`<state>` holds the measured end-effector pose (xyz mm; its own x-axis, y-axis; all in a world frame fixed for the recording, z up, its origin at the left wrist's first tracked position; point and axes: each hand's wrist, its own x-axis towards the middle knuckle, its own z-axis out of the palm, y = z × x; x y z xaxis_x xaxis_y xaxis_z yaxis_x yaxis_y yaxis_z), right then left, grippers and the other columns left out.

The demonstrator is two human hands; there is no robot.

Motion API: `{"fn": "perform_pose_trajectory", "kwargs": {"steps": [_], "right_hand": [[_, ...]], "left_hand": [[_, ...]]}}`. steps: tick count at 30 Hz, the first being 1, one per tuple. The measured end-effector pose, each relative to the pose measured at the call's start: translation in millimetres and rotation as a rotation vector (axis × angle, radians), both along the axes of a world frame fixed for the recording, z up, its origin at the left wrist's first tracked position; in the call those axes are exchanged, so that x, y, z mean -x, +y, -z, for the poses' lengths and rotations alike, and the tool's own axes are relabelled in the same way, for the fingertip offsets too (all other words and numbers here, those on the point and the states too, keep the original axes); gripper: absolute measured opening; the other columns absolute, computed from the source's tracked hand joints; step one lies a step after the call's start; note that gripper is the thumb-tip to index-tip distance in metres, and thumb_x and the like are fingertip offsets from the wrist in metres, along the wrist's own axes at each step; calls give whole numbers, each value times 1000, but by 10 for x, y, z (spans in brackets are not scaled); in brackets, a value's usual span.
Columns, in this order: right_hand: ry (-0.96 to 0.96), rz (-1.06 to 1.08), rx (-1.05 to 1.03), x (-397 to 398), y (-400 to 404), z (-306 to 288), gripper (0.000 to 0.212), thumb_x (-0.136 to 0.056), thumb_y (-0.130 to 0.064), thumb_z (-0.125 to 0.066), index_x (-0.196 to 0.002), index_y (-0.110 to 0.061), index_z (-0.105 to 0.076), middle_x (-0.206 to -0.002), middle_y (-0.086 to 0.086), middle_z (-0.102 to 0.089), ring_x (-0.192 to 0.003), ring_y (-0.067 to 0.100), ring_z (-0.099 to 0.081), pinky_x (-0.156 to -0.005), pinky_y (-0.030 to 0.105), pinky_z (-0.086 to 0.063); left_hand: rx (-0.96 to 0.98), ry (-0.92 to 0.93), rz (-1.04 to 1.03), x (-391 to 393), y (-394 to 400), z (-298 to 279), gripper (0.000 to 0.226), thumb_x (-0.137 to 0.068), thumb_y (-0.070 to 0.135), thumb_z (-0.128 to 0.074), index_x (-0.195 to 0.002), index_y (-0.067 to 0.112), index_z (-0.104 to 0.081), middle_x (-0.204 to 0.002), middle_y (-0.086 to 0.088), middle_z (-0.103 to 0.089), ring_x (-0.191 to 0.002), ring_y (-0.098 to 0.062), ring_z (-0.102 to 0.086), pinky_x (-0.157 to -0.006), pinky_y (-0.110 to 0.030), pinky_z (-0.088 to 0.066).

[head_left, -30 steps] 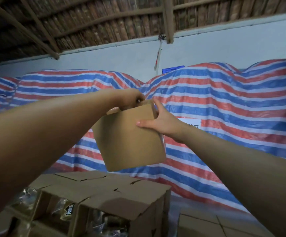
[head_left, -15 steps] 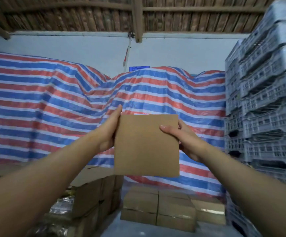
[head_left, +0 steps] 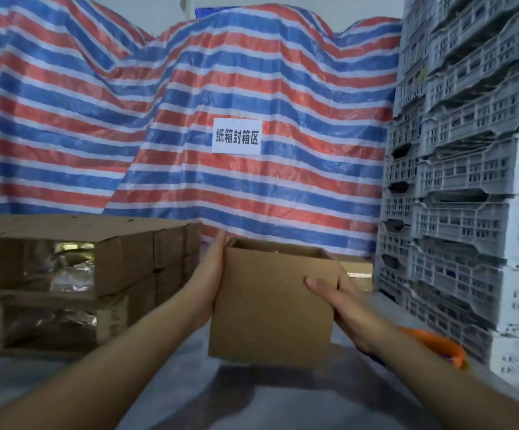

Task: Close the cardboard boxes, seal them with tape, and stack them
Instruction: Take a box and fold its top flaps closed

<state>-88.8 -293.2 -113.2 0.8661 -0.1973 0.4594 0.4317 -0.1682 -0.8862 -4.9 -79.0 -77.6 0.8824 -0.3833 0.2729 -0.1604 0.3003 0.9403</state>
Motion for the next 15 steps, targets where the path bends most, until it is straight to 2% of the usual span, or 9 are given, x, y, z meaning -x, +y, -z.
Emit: {"fn": "perform_pose_trajectory", "kwargs": {"steps": [2,4,7,10,12,14,15], "right_hand": [[72,49,12,-43,10,229,90,-66,-40,-79,-146,-27,-39,-134,9,-61,-120,27,-61,-103,50,-50],[116,73,3,-103,11,311,99,-66,-49,-86,-148,-26,-37,-137,8,-58,-122,27,-59,-103,51,-50],[124,53,-39,-185,-45,306,111,-52,-58,-84,-148,-28,-39,-135,7,-60,-119,24,-62,-99,44,-53],[171,-28,-284,-249,-136,318,103,-46,-74,-85,-133,-25,-61,-123,9,-71,-111,26,-69,-89,42,-55],[221,-72,-390,-278,-170,311,86,-56,-79,-76,-120,-20,-73,-117,14,-73,-106,29,-71,-81,43,-59],[195,-40,-388,-332,-215,308,88,-64,-81,-61,-124,-17,-70,-117,15,-73,-107,29,-71,-89,46,-55],[175,2,-388,-370,-246,321,92,-62,-81,-58,-126,-16,-68,-117,15,-73,-108,30,-71,-96,49,-51]], "left_hand": [[6,-3,-6,-50,-26,292,50,-84,70,-49,-106,29,-66,-89,6,-75,-80,-12,-71,-70,-33,-53],[39,-12,0,-105,-56,449,51,-74,72,-52,-96,30,-71,-82,10,-76,-73,-6,-72,-65,-29,-53],[9,-34,8,-151,-82,426,50,-92,61,-41,-77,33,-81,-86,0,-77,-72,-8,-73,-65,-28,-51],[87,5,76,-236,-75,412,50,-96,54,-38,-82,32,-81,-98,-6,-76,-85,-14,-74,-76,-32,-52],[104,31,85,-344,-93,509,47,-97,50,-42,-92,24,-81,-98,-8,-76,-92,-19,-72,-81,-34,-51],[60,7,78,-425,-196,464,45,-97,48,-47,-103,15,-77,-100,-11,-75,-98,-25,-69,-84,-37,-52],[-7,-161,204,-464,-236,389,45,-99,45,-48,-102,8,-74,-99,-14,-73,-94,-26,-69,-84,-35,-52]]}}
